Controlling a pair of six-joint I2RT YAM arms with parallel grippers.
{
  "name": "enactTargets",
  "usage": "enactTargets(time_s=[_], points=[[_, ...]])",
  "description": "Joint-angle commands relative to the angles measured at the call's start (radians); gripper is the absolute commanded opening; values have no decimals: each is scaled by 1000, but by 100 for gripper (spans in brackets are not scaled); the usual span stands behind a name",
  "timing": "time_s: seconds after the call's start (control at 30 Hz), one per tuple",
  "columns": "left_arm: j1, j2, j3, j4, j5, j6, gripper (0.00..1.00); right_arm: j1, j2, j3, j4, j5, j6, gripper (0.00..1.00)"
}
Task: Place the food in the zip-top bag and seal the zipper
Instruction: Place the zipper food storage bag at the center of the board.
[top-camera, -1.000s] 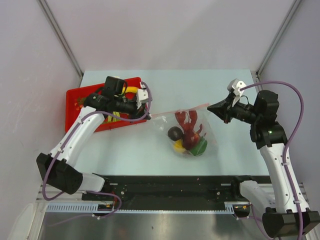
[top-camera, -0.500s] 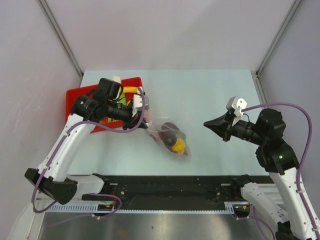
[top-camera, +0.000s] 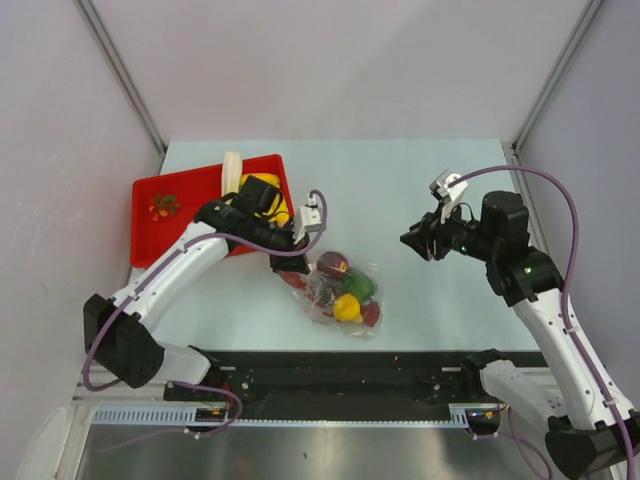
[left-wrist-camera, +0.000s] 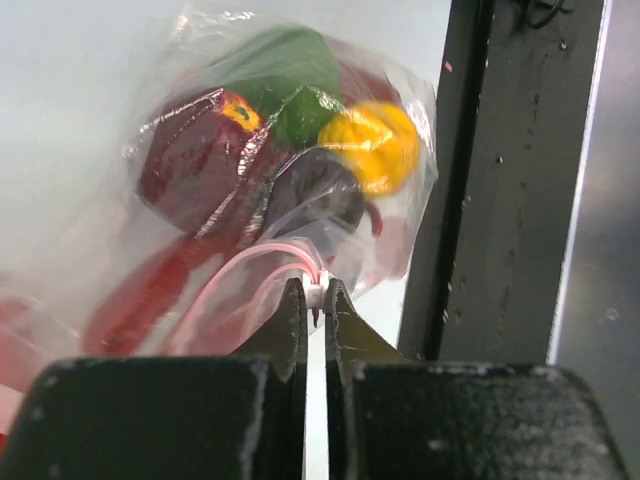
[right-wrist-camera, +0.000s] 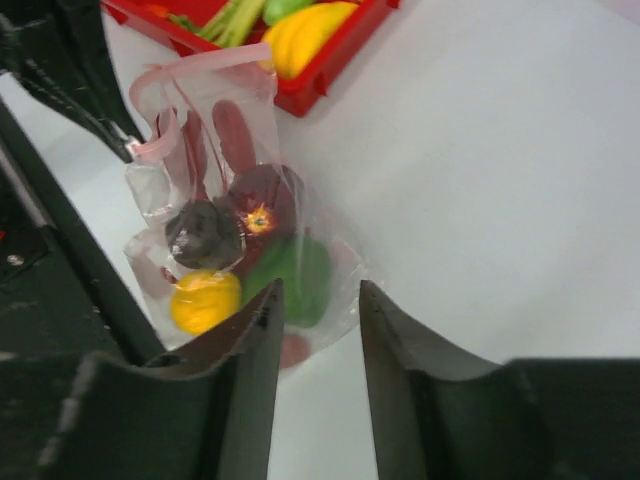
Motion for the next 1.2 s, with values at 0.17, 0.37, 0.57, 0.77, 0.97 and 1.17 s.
enactTargets(time_s=[0.17,0.37,0.57,0.77,0.97,1.17], points=[[-114,222,-46,376,-18,-138,0,-128,77,-13,-1,-56,7,65],[-73,250,-53,389,-10,-198,0,-172,116,-3,-27,-75,-3,84],[76,89,-226,314,-103,-19,1,-181,113,-36,-22,-89,3,90],[183,58,-253,275,-187,61,48,-166,129,-54,-1,-82,30,100],[246,-116,-110,232,-76,-86,100,-192,153,-17,38,-55,121,100],[253,-13,149,108,-280,-343,100,-276,248,72,136,-30,174,100]])
